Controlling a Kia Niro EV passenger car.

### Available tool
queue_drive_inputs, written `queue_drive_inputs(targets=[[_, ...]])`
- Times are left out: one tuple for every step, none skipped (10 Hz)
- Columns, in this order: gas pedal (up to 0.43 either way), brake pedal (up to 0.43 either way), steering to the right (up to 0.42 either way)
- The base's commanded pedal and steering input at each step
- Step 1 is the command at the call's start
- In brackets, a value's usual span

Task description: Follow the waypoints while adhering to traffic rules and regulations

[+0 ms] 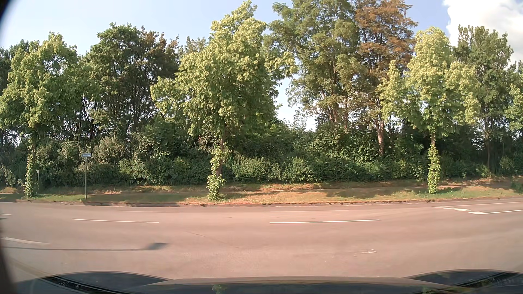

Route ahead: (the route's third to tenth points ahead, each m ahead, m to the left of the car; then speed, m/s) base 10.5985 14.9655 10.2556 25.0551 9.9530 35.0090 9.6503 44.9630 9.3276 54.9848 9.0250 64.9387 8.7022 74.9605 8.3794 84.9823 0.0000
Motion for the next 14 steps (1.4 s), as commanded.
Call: queue_drive_inputs(targets=[[0.0,0.018,0.005],[0.0,0.018,0.005],[0.0,0.024,0.005],[0.0,0.024,0.005],[0.0,0.024,0.005],[0.0,0.018,0.005],[0.0,0.024,0.005],[0.0,0.024,0.005],[0.0,0.03,0.005],[0.0,0.043,0.005],[0.0,0.043,0.005],[0.0,0.043,0.005],[0.0,0.043,0.005],[0.0,0.043,0.005]])
